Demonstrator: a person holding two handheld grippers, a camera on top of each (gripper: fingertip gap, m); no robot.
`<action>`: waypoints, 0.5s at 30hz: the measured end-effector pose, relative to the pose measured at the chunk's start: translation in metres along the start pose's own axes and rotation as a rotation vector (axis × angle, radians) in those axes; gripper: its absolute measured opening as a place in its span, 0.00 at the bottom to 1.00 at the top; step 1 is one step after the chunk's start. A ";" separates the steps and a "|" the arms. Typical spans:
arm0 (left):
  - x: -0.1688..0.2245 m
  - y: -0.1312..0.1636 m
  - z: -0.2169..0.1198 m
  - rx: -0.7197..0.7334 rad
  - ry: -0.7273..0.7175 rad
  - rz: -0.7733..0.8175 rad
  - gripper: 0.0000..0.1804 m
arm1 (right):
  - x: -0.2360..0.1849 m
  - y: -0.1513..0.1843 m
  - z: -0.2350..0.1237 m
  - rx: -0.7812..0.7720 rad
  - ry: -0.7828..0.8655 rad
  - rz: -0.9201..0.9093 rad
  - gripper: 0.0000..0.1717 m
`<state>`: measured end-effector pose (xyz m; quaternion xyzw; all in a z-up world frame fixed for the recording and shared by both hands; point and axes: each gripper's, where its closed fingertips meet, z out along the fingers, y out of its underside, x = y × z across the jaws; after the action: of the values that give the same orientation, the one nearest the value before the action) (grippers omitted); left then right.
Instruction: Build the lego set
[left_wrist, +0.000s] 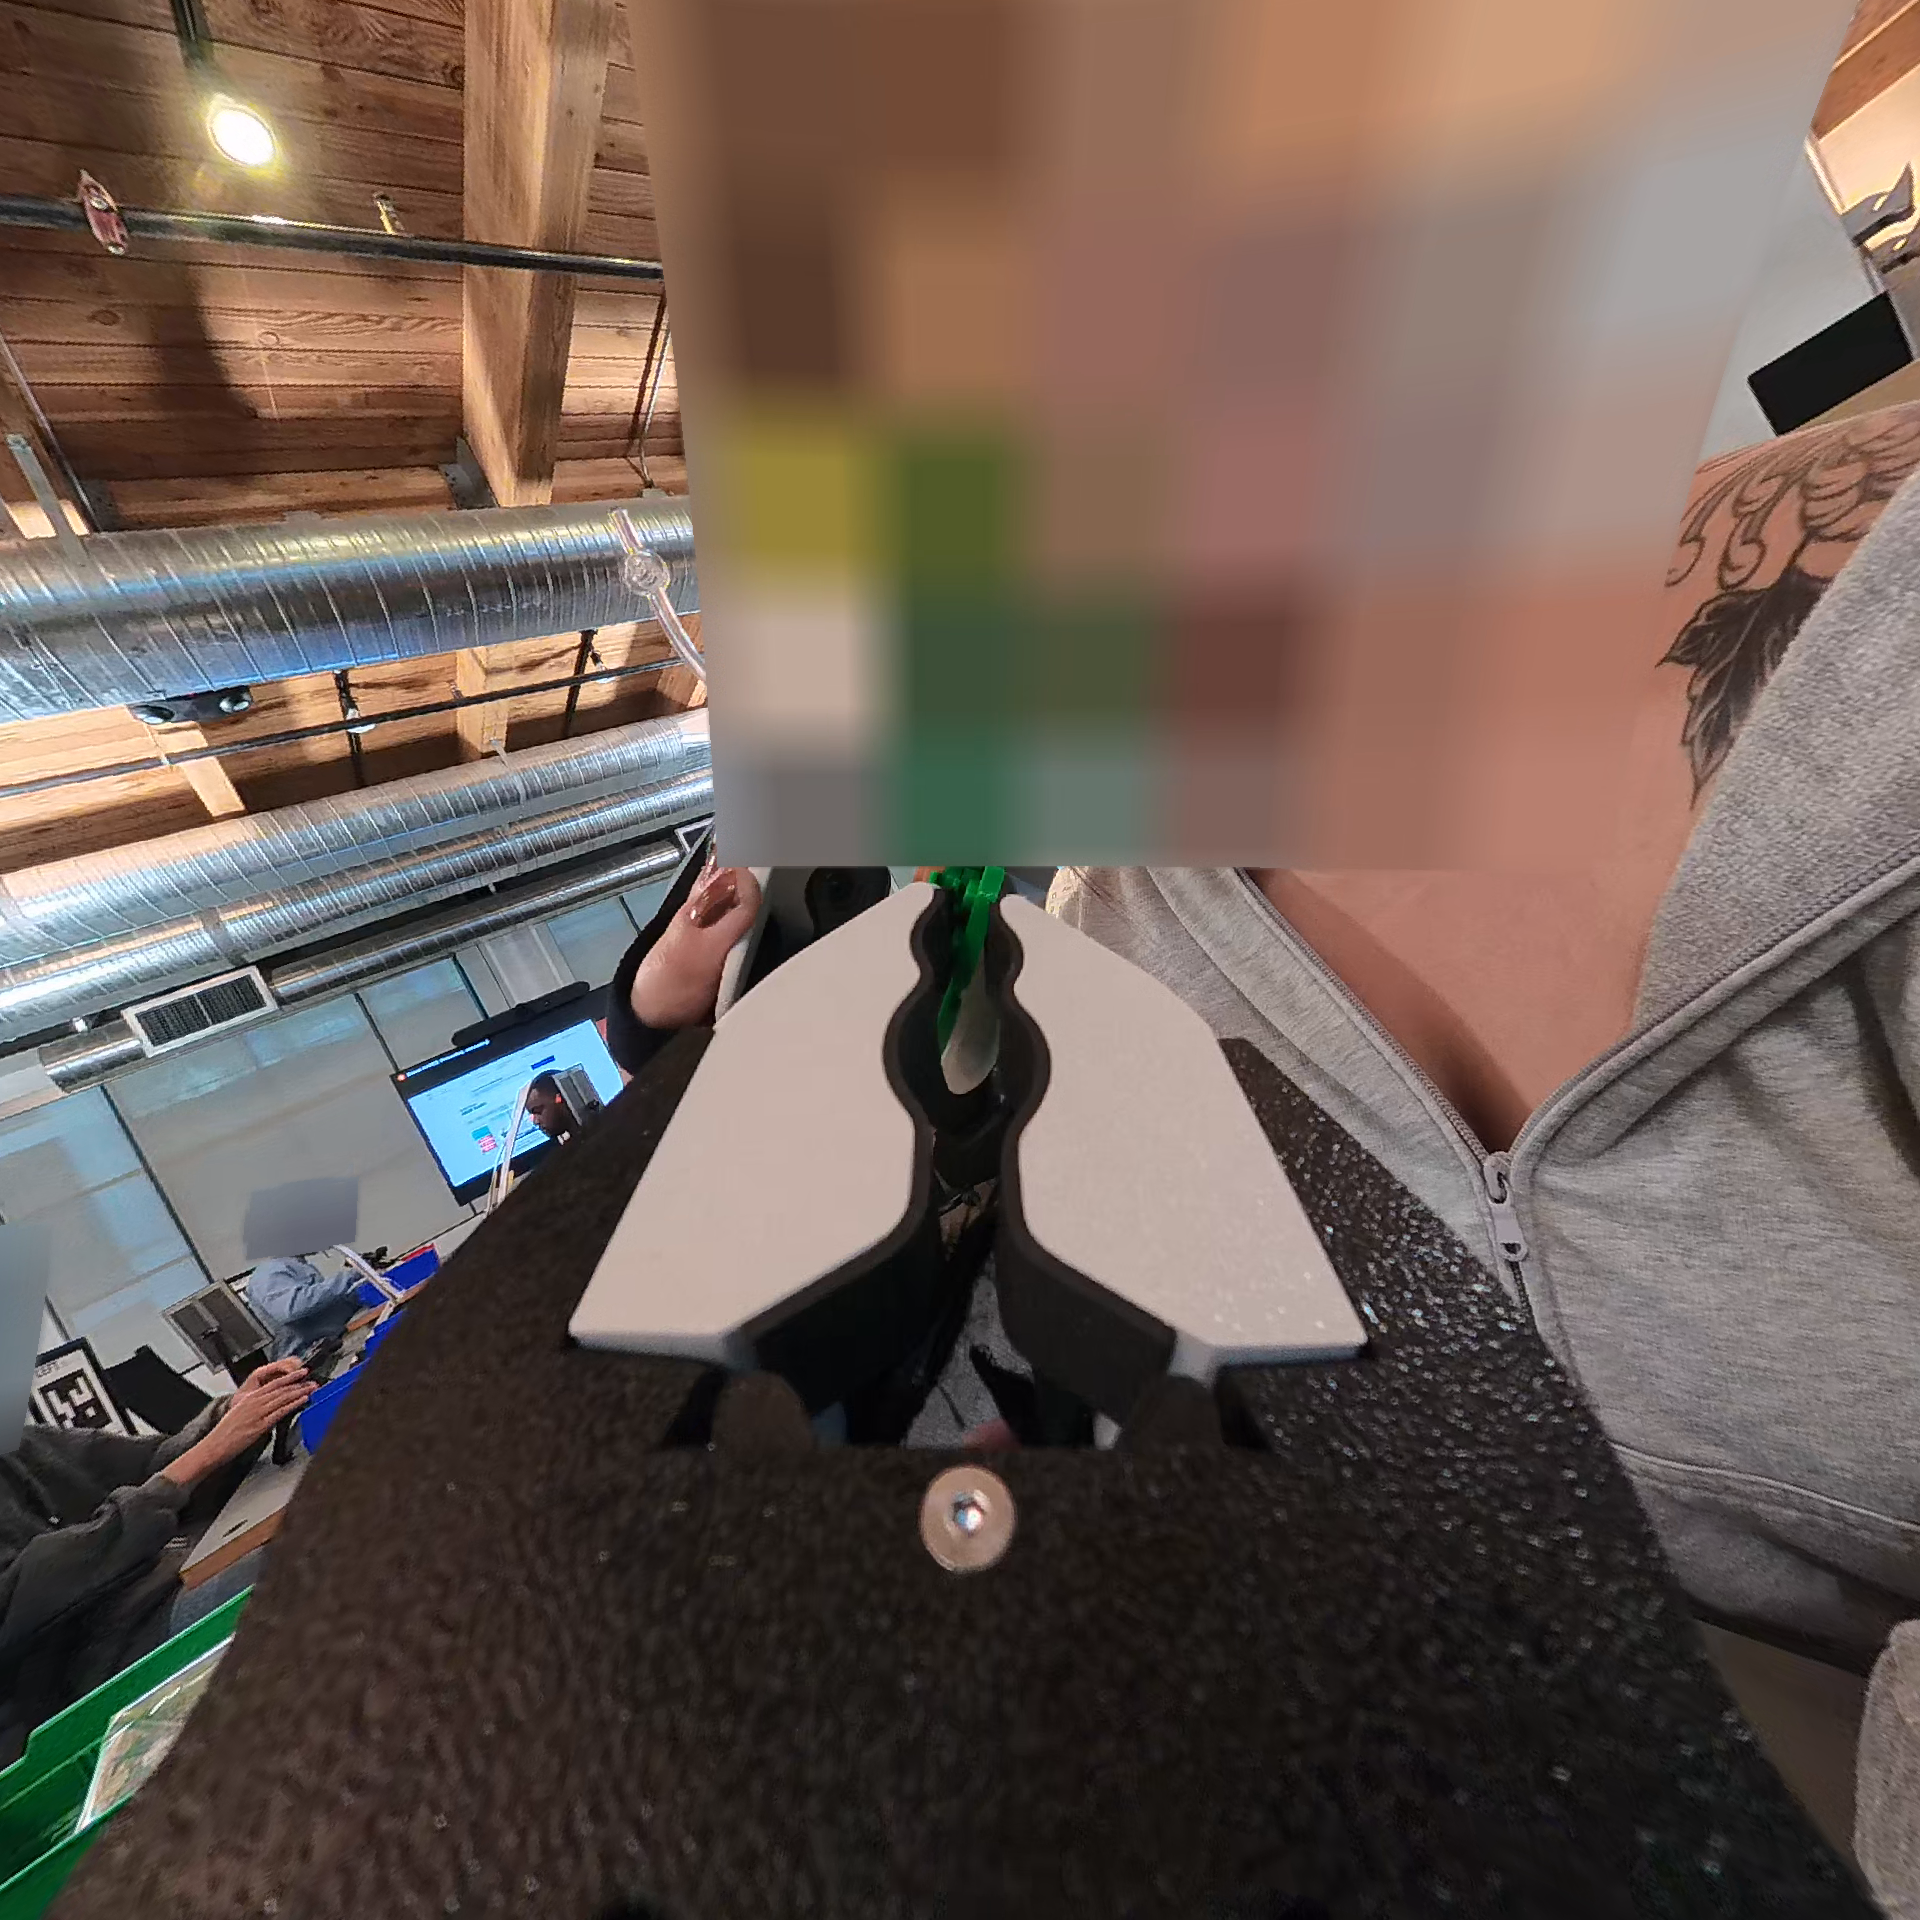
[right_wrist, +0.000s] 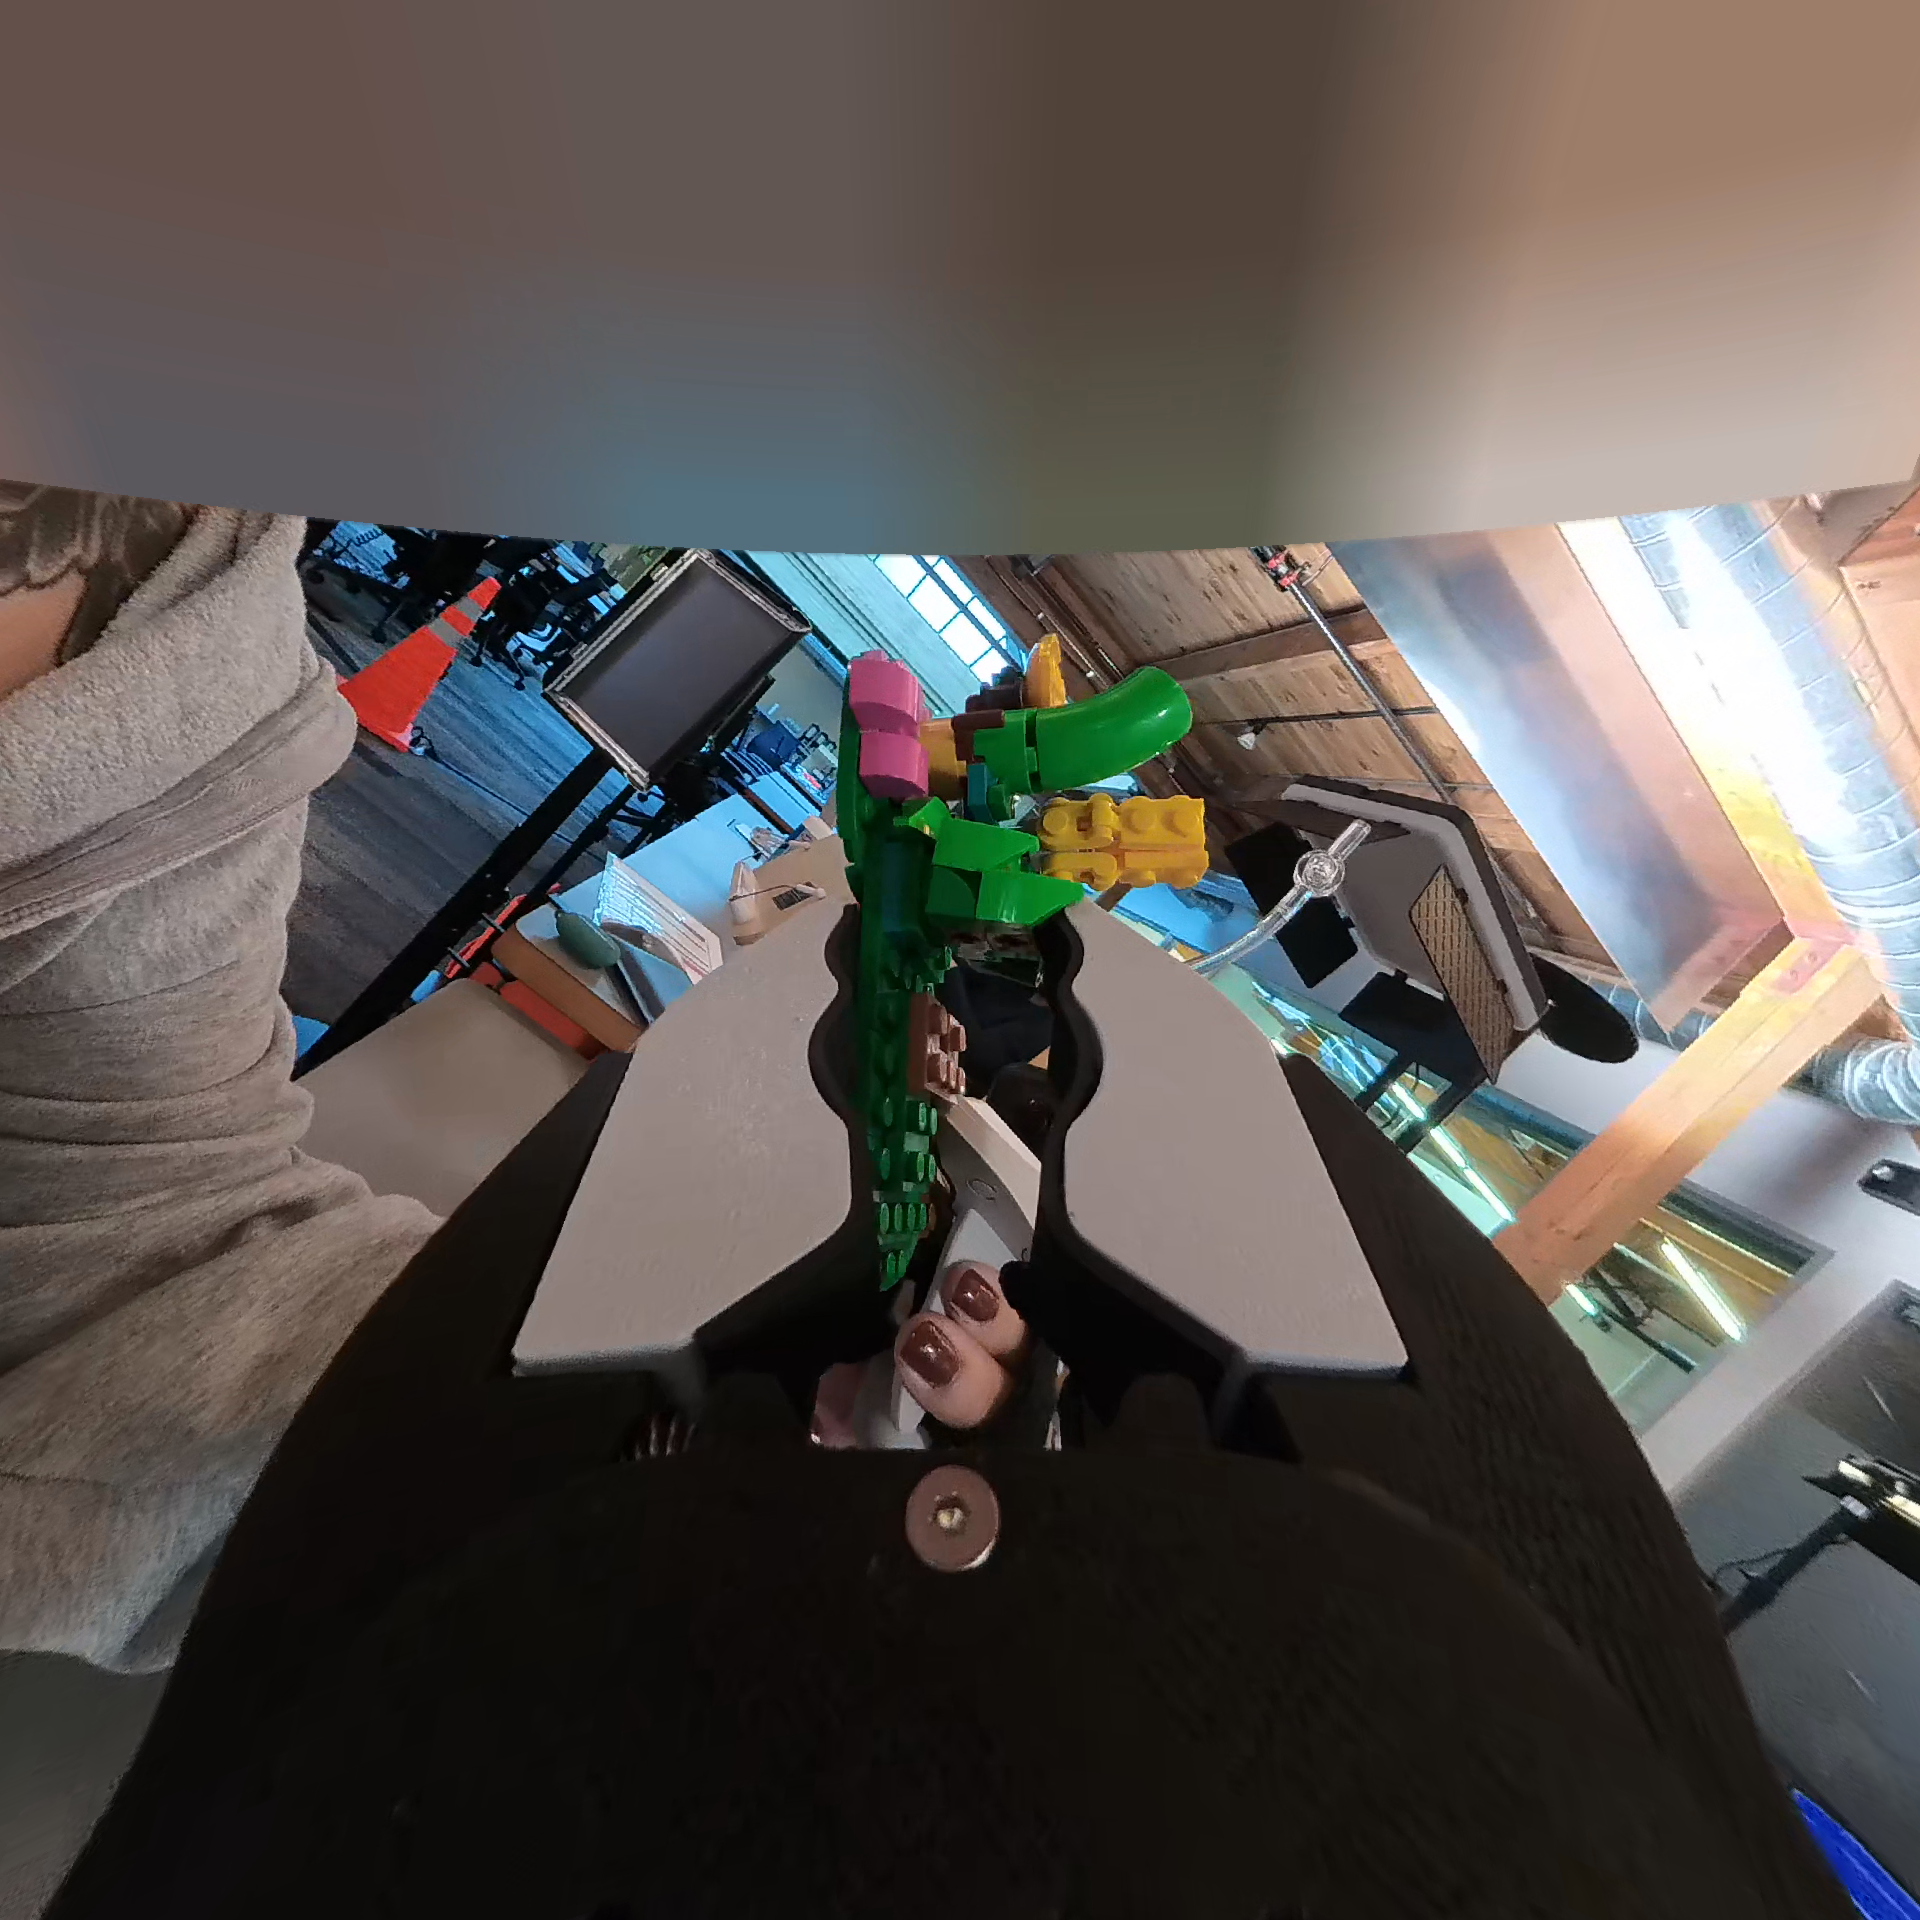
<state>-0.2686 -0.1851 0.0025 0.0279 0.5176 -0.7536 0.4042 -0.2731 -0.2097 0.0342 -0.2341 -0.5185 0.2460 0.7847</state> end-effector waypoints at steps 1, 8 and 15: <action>0.000 0.001 0.000 -0.002 -0.001 -0.001 0.03 | 0.000 0.000 0.000 -0.002 -0.002 -0.005 0.18; -0.001 0.004 -0.001 -0.017 0.001 -0.015 0.03 | -0.001 0.002 -0.003 -0.022 -0.022 0.032 0.20; -0.009 0.002 -0.006 -0.039 -0.071 0.017 0.03 | 0.009 0.003 -0.006 -0.011 0.024 0.040 0.18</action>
<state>-0.2638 -0.1755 0.0023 -0.0024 0.5171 -0.7405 0.4292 -0.2647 -0.2024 0.0362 -0.2520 -0.5055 0.2560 0.7845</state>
